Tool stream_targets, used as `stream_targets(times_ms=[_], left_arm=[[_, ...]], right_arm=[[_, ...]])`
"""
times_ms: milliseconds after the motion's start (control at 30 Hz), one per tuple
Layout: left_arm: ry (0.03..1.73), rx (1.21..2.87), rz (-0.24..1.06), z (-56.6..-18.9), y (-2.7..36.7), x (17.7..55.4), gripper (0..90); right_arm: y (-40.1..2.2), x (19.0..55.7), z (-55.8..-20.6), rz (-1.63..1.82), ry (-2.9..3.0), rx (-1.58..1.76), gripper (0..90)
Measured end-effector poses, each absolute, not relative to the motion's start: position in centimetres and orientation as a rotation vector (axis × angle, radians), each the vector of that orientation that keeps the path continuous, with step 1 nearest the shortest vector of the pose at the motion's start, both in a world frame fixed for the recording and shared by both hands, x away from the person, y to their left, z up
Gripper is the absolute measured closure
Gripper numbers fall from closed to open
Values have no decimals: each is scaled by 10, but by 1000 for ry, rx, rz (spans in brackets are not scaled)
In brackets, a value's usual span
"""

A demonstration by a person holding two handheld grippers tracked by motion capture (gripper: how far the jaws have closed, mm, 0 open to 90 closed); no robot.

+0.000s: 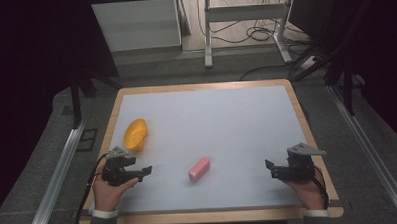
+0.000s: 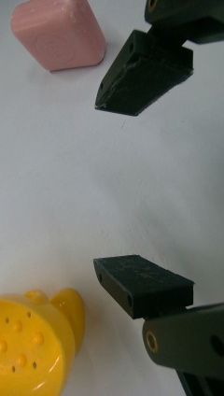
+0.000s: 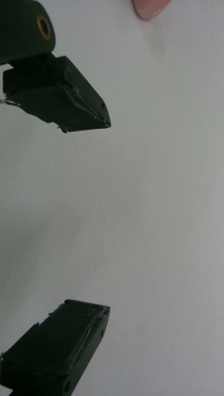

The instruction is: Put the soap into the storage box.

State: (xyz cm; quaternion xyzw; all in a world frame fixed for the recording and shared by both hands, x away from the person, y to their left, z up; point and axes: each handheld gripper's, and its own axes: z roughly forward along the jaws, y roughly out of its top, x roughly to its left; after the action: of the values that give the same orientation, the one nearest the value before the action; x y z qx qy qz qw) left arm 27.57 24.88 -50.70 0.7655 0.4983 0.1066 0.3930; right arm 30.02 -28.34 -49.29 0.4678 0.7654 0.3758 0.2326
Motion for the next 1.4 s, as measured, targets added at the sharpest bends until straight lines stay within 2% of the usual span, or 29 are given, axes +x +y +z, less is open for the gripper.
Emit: stream_targets(times_ms=[1400], left_arm=[[1220,1966,299,-492,238,268,224]], right_arm=[[-292,299,-493,1008,2089,1293,94]])
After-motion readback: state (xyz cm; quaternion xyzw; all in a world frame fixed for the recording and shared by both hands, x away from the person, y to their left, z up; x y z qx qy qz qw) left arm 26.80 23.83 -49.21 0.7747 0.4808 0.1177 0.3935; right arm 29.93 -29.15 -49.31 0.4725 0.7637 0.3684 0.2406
